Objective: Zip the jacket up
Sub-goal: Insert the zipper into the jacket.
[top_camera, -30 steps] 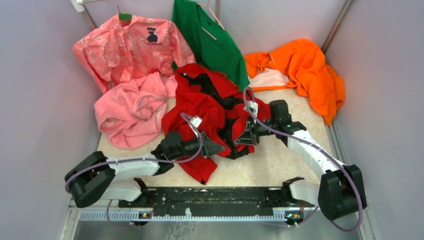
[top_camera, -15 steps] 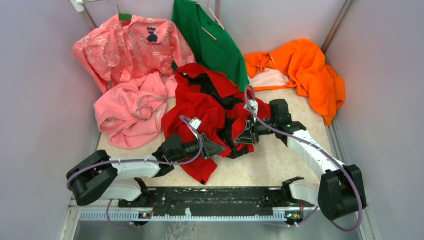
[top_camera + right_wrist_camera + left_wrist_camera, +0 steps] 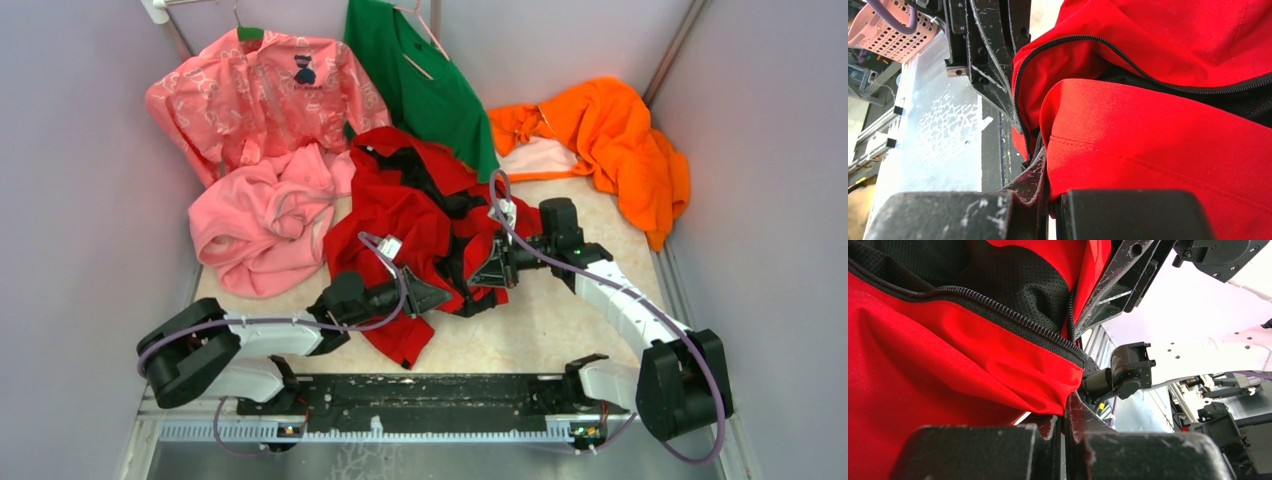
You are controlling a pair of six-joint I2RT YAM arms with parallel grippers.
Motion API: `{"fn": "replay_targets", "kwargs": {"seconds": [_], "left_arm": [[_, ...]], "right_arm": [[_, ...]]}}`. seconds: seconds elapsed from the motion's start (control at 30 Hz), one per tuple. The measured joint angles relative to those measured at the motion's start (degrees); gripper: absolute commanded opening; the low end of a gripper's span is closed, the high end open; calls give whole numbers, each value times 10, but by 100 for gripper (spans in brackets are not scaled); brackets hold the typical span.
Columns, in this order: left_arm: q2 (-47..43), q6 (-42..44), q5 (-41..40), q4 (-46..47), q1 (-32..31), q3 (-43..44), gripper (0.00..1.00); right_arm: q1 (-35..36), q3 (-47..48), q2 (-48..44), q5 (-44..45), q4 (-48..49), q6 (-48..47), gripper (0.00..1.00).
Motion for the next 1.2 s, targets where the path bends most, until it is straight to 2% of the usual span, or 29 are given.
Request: {"fn": "replay_targets", "kwargs": {"seconds": [1.2], "left_arm": [[-4,-13,-14,20,-6,-14,0]], "right_arm": [[-4,0,0,0,5,8,0]]}}
